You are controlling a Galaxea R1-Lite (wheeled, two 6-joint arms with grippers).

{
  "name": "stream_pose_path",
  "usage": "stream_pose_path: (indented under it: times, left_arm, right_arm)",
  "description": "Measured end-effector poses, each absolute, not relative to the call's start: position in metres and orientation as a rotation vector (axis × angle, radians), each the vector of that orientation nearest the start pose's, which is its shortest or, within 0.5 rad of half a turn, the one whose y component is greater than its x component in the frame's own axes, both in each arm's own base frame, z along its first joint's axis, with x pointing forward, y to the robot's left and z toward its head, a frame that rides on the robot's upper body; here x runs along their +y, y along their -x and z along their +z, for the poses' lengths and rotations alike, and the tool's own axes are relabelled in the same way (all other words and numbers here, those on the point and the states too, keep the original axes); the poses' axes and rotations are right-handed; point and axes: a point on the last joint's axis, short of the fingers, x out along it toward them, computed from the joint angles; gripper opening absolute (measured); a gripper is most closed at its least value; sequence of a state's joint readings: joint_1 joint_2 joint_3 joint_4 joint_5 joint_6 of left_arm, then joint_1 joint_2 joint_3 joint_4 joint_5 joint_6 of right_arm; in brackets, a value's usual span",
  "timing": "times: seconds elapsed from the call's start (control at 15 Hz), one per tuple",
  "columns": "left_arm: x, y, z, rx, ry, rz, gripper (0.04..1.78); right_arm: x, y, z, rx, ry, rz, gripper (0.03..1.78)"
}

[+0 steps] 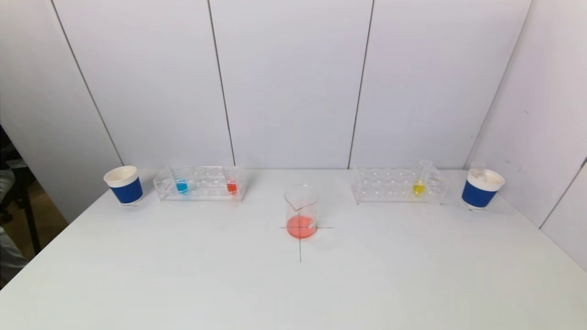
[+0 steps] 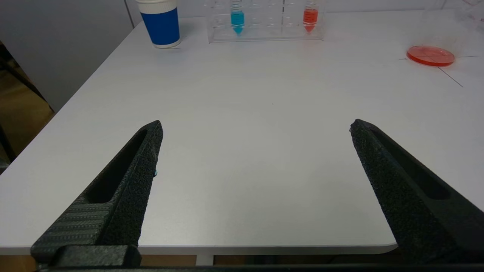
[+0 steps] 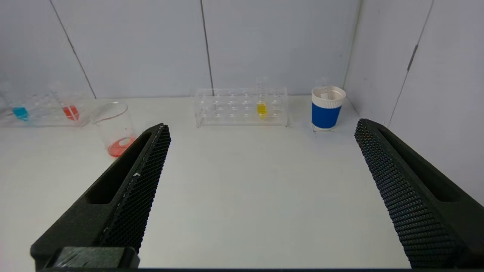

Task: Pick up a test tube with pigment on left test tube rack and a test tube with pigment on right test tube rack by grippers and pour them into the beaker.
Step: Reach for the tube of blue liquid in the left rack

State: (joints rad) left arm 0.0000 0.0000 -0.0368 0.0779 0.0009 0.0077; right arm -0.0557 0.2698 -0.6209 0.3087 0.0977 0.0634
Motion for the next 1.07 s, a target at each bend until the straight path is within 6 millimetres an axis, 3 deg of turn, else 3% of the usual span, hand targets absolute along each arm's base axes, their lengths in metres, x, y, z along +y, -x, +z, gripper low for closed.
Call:
stream_pose_path:
  times: [0.27, 0.53, 0.73, 1.07]
  left_arm:
    - [0.000, 0.026, 0.078, 0.041, -0.008, 0.001, 1.73]
    - [0.000, 0.026, 0.078, 0.041, -0.008, 0.001, 1.73]
    - [0.000, 0.026, 0.078, 0.041, -0.008, 0.001, 1.73]
    - [0.000, 0.026, 0.078, 0.040, -0.007, 0.002, 1.73]
  right_arm:
    - [0.000, 0.070, 0.211, -0.022, -0.075, 0.066, 1.77]
    - [0.000, 0.080, 0.180, -0.053, -0.068, 0.050, 1.77]
    - [-0.001, 0.071, 0.155, -0.056, -0.068, -0.007, 1.77]
    - [-0.001, 0.039, 0.117, -0.113, -0.061, -0.020, 1.77]
